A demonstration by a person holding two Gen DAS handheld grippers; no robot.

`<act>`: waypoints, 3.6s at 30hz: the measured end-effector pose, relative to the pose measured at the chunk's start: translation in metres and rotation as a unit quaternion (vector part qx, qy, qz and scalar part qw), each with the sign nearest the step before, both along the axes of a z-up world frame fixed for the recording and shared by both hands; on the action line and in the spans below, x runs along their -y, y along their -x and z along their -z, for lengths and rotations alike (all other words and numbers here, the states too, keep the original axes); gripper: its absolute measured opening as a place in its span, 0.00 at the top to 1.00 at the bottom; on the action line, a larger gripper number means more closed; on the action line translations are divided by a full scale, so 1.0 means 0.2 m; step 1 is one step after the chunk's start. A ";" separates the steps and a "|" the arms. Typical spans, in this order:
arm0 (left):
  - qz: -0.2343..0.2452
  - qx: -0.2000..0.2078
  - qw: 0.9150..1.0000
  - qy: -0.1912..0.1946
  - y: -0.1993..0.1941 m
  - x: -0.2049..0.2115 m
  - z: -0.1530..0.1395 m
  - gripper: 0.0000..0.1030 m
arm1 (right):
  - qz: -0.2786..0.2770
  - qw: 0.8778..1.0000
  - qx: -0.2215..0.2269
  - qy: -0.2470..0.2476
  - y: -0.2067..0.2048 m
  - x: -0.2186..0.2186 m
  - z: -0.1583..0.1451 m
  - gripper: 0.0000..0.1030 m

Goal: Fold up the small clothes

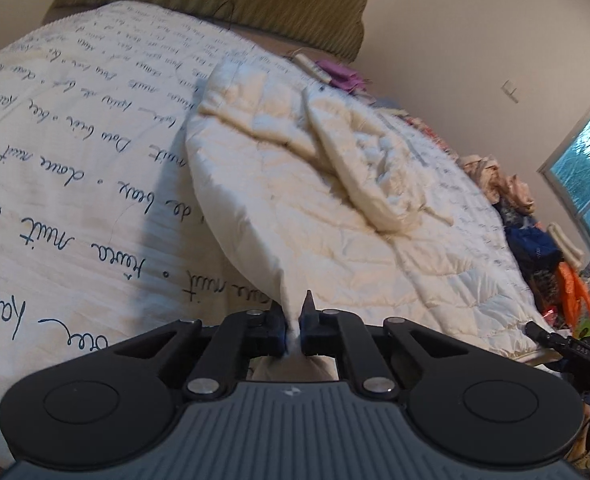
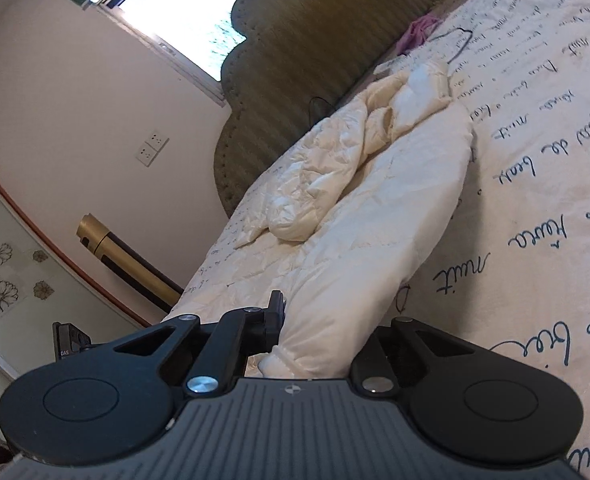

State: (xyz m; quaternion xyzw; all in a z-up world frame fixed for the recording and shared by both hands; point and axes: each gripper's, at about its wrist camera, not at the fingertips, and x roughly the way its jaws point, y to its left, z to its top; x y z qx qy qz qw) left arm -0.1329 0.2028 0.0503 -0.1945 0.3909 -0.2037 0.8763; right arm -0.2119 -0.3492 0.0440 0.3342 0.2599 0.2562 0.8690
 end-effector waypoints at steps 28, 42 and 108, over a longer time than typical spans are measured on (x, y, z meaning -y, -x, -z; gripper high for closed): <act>-0.040 0.155 0.986 0.056 -0.50 0.07 -0.48 0.94 | 0.029 0.991 0.121 -0.045 -0.70 0.22 -0.47 0.84; -0.099 0.113 0.988 -0.026 -1.18 0.27 -0.26 0.94 | 0.104 0.994 0.034 -0.020 -1.44 0.23 -0.21 0.82; -0.193 0.101 0.916 -0.337 -1.59 0.86 0.27 0.15 | 0.137 0.928 0.008 0.348 -2.03 -0.35 0.29 0.00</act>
